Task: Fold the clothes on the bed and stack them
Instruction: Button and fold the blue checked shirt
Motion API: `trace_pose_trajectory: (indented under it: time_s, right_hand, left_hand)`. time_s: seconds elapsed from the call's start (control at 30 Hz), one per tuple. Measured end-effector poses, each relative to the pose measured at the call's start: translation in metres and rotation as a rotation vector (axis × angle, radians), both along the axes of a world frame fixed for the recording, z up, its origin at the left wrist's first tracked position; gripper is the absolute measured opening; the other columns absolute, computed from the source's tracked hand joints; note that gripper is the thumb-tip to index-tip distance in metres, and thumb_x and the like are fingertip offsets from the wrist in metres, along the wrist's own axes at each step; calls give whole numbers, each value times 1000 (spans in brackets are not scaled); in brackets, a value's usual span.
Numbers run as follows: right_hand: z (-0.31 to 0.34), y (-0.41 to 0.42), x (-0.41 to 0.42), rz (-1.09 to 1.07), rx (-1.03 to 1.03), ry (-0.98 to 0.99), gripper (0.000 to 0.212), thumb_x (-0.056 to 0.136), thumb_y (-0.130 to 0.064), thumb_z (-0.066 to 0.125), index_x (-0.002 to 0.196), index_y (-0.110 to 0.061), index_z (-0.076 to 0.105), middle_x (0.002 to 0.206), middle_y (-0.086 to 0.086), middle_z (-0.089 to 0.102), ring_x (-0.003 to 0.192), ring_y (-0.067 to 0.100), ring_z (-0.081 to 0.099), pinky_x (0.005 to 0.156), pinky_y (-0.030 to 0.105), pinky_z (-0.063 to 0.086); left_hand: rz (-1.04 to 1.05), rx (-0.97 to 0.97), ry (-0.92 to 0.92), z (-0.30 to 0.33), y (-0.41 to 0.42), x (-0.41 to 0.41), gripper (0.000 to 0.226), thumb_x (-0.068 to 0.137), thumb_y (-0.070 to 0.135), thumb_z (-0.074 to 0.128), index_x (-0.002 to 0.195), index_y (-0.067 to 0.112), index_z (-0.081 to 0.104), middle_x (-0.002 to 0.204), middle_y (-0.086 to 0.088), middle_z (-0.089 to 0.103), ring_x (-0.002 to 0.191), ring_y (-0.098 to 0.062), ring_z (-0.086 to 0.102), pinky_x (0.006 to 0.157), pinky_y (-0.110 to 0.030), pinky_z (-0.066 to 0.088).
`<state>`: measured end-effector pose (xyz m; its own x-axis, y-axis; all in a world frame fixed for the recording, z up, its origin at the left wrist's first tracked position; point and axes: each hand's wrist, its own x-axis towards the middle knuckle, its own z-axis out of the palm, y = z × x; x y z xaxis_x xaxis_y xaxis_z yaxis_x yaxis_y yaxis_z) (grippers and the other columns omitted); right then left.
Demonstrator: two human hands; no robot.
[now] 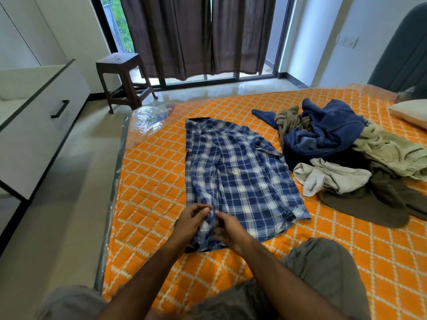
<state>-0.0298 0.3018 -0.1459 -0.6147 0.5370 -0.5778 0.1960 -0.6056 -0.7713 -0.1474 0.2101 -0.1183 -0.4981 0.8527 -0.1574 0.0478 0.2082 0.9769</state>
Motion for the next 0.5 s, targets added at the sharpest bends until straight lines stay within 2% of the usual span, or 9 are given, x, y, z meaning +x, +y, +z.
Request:
trace_pose_trajectory:
  time_s: [0.07,0.13,0.17,0.23,0.27,0.33,0.4,0.5]
  right_hand:
    - [4,4,-2,-31,-163,97,47,103,-45,52,126,-6,68,113,18,73,105,36,70,97,52,53]
    - [9,7,0,-32,-229,156,46,102,-42,55,126,-5,68,122,24,69,113,39,67,105,56,48]
    - [12,8,1,-31,-234,175,44,102,-36,56,129,-3,65,123,25,68,111,38,68,103,55,50]
    - [14,7,3,-42,-252,214,42,101,-22,57,135,2,56,125,27,66,101,36,70,94,49,57]
    - [13,7,5,-57,-264,221,43,100,-17,58,137,3,53,124,26,66,96,35,70,90,47,58]
    - [14,7,10,-64,-296,240,42,98,-13,58,137,4,53,120,25,68,94,35,70,89,48,58]
    - [14,8,15,-66,-323,257,36,100,-13,57,132,3,56,115,24,70,93,36,70,88,50,58]
    - [12,12,20,-81,-337,243,33,99,-16,58,126,3,60,104,21,72,87,35,70,84,49,57]
  left_hand:
    - [-89,22,50,6,-1,1,23,104,25,50,111,17,70,83,1,73,75,-11,70,64,-22,54]
    - [-124,31,182,9,-4,0,24,106,29,46,114,18,66,70,-7,71,52,-18,65,51,-27,51]
    - [-72,36,279,7,-5,-2,23,105,31,47,112,20,66,68,-8,70,51,-19,65,51,-30,51]
    - [122,-1,337,-5,-5,-11,17,104,31,50,109,22,64,79,-2,69,68,-16,67,60,-33,51]
    - [189,-46,257,-13,-3,-15,18,103,33,52,114,22,61,94,0,68,84,-16,67,68,-34,51]
    - [192,-204,-31,-25,4,-22,37,100,45,55,128,21,51,120,-2,58,106,-21,61,76,-36,50]
    - [122,-305,-208,-31,14,-23,47,97,51,56,131,19,49,126,-7,57,103,-22,61,73,-36,50]
    - [83,-257,-373,-27,30,-14,32,100,40,56,119,15,59,117,-12,68,99,-28,68,83,-47,56]
